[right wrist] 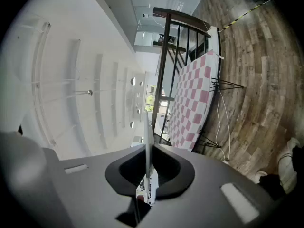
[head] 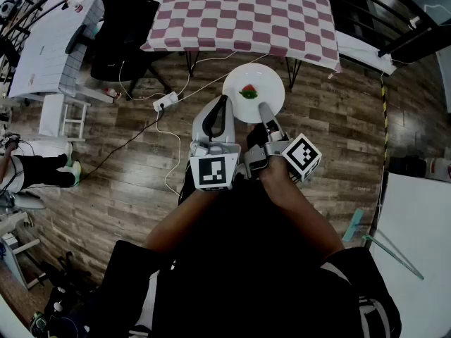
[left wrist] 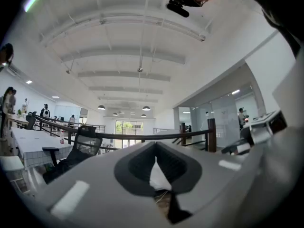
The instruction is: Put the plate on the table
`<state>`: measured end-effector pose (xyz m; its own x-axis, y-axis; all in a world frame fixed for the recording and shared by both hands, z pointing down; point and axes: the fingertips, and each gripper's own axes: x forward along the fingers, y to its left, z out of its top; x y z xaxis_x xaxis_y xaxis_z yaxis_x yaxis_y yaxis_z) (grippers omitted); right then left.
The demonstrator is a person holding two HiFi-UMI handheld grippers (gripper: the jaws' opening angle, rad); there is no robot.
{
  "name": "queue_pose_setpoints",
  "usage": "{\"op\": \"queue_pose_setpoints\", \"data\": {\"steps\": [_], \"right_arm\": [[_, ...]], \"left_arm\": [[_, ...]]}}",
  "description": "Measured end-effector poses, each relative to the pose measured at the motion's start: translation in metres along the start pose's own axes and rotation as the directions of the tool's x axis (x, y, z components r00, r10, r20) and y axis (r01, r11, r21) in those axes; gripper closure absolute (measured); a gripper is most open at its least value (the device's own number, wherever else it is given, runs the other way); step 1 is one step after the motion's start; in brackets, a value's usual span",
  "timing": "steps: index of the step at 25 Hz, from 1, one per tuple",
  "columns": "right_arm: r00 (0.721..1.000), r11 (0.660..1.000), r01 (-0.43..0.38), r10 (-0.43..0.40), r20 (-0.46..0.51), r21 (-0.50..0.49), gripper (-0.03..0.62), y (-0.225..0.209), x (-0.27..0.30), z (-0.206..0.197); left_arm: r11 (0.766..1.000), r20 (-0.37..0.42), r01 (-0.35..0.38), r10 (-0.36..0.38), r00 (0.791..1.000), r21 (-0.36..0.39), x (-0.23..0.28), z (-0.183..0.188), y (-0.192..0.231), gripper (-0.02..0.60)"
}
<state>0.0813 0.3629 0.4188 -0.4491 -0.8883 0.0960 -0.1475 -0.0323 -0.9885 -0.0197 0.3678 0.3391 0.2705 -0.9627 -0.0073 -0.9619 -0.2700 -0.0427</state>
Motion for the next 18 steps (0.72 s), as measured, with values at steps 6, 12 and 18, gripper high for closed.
{"op": "queue_pose_setpoints", "data": {"steps": [6,12,18], "right_arm": [[0.999,0.999,0.041,-0.041,0.01,0.021,0.576,-0.015,-0.014,0.01],[0.997,0.998,0.06,-0.061,0.041,0.011,0.577,-0.022,-0.026,0.019],[0.994,0.996,0.081,-0.084,0.074,0.047,0.576,-0.035,-0.035,0.024]], "left_arm": [[1.0,-0.002,0.001,-0.001,1.0,0.006,-0.001,-0.002,-0.007,0.572],[1.0,-0.024,0.014,-0.014,1.0,-0.003,-0.002,-0.008,-0.011,0.572],[0.998,-0.024,0.057,-0.057,0.998,-0.02,0.001,-0.011,-0.017,0.572]]}}
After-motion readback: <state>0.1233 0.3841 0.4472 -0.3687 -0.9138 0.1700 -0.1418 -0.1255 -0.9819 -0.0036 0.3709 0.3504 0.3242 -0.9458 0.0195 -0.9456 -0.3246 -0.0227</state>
